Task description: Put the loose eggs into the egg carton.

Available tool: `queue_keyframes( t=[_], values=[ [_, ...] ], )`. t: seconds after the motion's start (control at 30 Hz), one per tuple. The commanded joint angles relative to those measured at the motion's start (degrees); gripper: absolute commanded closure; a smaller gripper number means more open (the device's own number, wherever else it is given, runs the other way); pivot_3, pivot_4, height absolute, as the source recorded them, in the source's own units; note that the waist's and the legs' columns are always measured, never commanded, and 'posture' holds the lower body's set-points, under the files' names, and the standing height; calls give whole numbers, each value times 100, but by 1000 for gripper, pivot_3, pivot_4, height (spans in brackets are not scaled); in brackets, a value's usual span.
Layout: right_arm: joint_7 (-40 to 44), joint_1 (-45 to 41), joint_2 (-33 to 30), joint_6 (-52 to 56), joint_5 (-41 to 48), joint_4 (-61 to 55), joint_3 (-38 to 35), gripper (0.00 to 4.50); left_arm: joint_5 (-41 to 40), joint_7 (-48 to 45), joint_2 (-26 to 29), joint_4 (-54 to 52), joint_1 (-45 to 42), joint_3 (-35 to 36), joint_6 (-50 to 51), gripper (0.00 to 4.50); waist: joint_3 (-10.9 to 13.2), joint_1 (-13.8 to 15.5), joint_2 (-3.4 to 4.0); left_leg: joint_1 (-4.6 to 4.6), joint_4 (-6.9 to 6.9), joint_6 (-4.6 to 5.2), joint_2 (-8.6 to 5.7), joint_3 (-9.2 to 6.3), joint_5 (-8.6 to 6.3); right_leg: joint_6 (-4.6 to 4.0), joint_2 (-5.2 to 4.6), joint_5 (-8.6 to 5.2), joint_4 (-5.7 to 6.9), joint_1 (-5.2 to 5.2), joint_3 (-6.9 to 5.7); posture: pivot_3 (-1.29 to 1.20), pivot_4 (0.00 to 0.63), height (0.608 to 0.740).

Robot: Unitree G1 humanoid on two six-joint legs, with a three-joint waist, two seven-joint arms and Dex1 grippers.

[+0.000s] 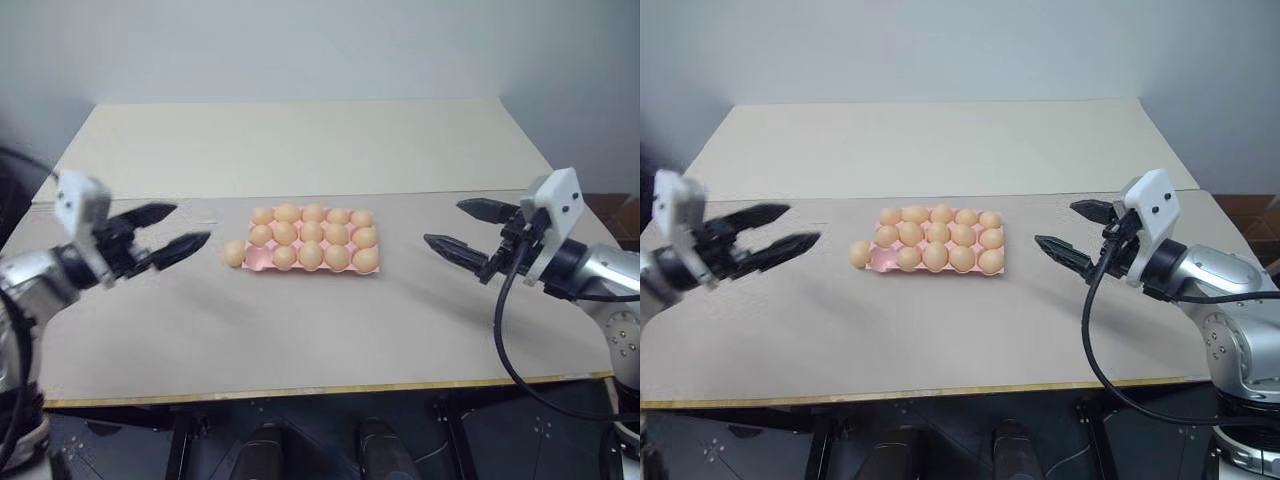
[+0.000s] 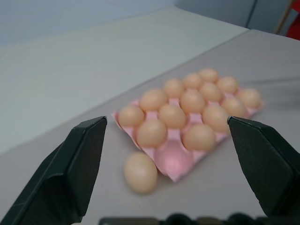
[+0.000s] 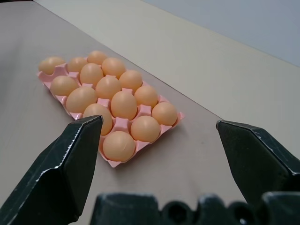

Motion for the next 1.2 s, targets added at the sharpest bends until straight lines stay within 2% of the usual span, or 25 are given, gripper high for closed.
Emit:
queue_keyframes(
  t=[0.03, 0.13, 0.23, 0.43, 0.53, 0.67, 0.93, 1.2],
  values=[
    [137, 2, -160, -229, 27, -9, -209, 0, -176, -413, 272, -175, 592, 703, -165, 18, 0, 1, 0, 1, -1, 0, 1, 0, 0, 0, 0, 0, -1, 0, 0, 0, 150, 740],
    [121, -45, -176, -249, 32, 60, -174, 0, -212, -217, 241, -293, 732, 779, -187, 18, 0, 49, 0, 4, -1, 0, -1, -1, 0, 0, -3, 0, 0, 7, -2, 0, 150, 740],
    [111, -61, -184, -262, 38, 75, -164, 0, -131, 99, 191, -332, 616, 537, -146, 18, 0, 69, 0, 5, 0, 0, -4, 0, 0, 0, -6, 0, -1, 11, -3, 0, 150, 740],
    [17, -121, -165, -230, 35, 35, -124, 0, 913, 1351, 47, 383, -457, -1094, 57, 18, -1, 96, -1, 4, -1, 0, -5, 0, 0, 0, -5, 0, 2, 8, -2, 0, 150, 740],
    [-14, -131, -154, -216, 47, -7, -97, 0, 1359, 1380, -332, 1322, -1272, -1876, -307, 18, -3, 130, -2, 2, 0, 0, -7, 0, 0, 1, -4, 1, 2, 5, -2, 0, 150, 740],
    [-95, -112, -162, -183, 77, -93, -165, 0, 1690, 1235, -715, 2304, -2026, -2444, -586, 18, -4, 121, -5, -17, 6, 1, -7, 0, 0, 3, -3, 3, 8, -6, -4, 0, 150, 740],
    [-260, 125, -115, -145, 211, -423, -308, 0, 2038, 961, -1118, 3399, -2602, -2769, -1216, 18, -4, 104, -5, -18, 16, 2, -7, -1, -1, 4, -2, 3, 7, -6, -3, 0, 150, 740],
    [-353, 153, -122, -155, 280, -441, -344, 0, 2378, 1032, -1238, 3780, -2752, -2937, -1243, 18, -4, 116, -5, -21, 21, 3, -6, -3, -1, 4, -1, 3, 12, -6, -3, 0, 150, 740]
  ],
)
